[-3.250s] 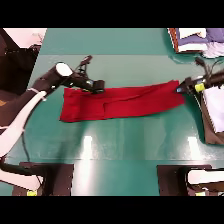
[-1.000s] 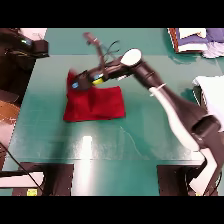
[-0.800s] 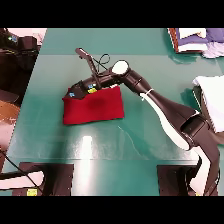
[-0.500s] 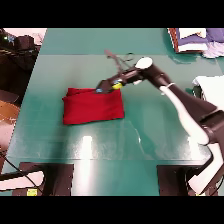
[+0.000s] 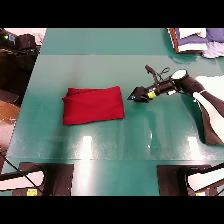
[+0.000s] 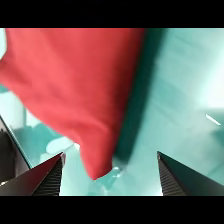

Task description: Fold the shirts.

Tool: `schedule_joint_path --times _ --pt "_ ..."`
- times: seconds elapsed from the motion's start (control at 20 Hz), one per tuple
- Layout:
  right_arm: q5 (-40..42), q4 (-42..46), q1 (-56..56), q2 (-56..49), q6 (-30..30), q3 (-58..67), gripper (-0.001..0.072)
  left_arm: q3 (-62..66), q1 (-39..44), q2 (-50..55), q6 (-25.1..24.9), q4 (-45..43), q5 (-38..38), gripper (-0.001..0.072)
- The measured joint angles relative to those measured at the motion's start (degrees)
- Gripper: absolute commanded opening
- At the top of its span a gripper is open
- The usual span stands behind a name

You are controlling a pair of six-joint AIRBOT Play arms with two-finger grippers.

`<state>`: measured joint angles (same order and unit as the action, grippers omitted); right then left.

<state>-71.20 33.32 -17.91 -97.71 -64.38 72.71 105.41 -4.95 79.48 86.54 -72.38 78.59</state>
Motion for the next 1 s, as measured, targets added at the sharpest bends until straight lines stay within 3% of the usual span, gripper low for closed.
schedule_joint_path --times 0.35,0.45,0.5,0.55,0.6,0.8,1.0 --pt "2.6 -4.2 -7.4 -8.8 -0.9 6.1 0.0644 0.0 0.0 0.3 -0.9 0.9 -0.3 0.0026" --pt "2.6 -6.3 -10.1 -12.2 -1.1 9.6 0.0449 0.0 0.0 0.3 -1.1 0.9 -0.3 0.0026" --pt "3.1 -7.4 -11.4 -13.9 -1.3 11.3 0.0299 0.0 0.0 0.3 -1.2 1.0 -0.2 0.0026" --pt "3.3 -8.2 -12.4 -15.2 -1.3 12.7 0.0103 0.0 0.0 0.3 -1.3 1.0 -0.1 0.0026" --pt "3.3 -9.3 -13.2 -16.1 -1.4 14.1 0.0015 0.0 0.0 0.3 -1.3 1.0 0.0 0.0026" --pt "3.2 -10.7 -14.4 -17.2 0.5 18.1 0.0014 0.0 0.0 0.3 -1.5 2.6 0.3 0.0025" --pt "2.8 -5.4 -9.1 -12.3 -0.3 19.9 0.0014 0.0 2.8 0.3 -1.8 4.1 0.0 0.0025"
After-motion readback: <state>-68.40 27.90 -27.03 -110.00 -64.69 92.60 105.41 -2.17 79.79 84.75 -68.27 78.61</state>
